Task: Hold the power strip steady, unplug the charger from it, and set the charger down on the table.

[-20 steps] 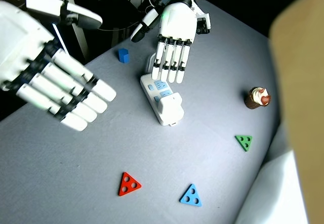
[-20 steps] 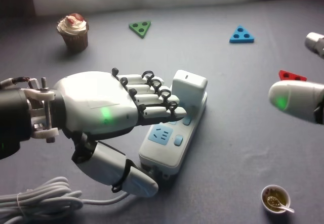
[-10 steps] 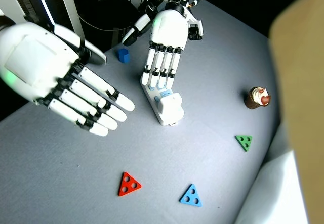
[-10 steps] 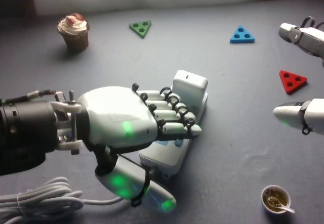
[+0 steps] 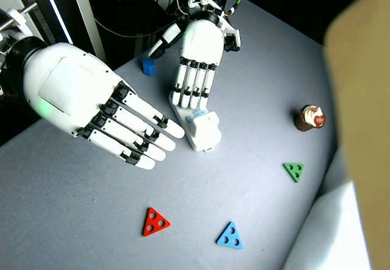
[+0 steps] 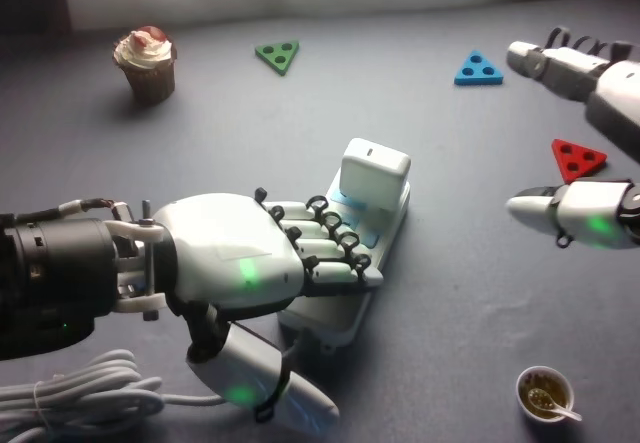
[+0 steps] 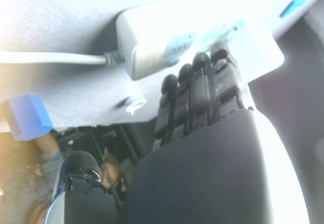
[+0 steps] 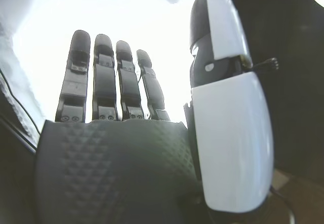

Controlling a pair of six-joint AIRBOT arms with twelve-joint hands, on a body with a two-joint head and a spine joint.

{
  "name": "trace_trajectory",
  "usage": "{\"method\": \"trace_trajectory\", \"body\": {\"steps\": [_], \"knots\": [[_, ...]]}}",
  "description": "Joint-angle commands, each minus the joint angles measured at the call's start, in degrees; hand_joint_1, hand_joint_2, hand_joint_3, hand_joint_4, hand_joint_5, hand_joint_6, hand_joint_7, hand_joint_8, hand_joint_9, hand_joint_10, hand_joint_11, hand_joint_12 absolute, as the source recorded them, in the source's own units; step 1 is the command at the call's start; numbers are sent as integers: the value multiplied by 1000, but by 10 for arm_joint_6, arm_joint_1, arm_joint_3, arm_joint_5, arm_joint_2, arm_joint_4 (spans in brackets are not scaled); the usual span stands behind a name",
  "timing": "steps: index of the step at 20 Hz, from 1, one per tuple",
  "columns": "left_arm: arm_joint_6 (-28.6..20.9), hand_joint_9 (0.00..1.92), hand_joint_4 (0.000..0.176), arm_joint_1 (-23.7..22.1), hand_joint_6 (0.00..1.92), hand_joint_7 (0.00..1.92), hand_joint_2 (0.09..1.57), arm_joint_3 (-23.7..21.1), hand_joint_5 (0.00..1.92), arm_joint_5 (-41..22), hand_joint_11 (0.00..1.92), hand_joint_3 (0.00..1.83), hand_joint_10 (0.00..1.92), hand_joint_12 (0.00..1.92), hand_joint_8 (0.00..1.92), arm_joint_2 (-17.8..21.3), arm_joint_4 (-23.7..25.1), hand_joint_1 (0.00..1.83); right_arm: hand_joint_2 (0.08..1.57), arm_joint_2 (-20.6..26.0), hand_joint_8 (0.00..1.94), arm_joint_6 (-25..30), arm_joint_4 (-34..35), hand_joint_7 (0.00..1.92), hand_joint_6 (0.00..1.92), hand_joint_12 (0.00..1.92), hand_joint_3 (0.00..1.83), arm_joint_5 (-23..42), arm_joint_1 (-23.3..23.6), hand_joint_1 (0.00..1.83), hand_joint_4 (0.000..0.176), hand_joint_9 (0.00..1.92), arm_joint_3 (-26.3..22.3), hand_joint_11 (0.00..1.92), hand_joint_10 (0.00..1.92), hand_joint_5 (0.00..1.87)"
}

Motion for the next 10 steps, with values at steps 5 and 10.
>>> {"method": "trace_trajectory", "body": {"steps": [5,10], "knots": [[-5,43,0,0,0,67,1005,5,96,-39,31,0,0,32,0,-18,-12,0,1064,-45,5,4,-61,174,2,449,0,-41,12,1064,0,187,33,22,6,146],[-8,41,0,10,5,69,997,6,94,-36,25,0,5,27,5,-24,-18,0,1055,-84,8,12,-61,188,7,476,0,-58,17,1049,0,200,65,13,6,169]]}}
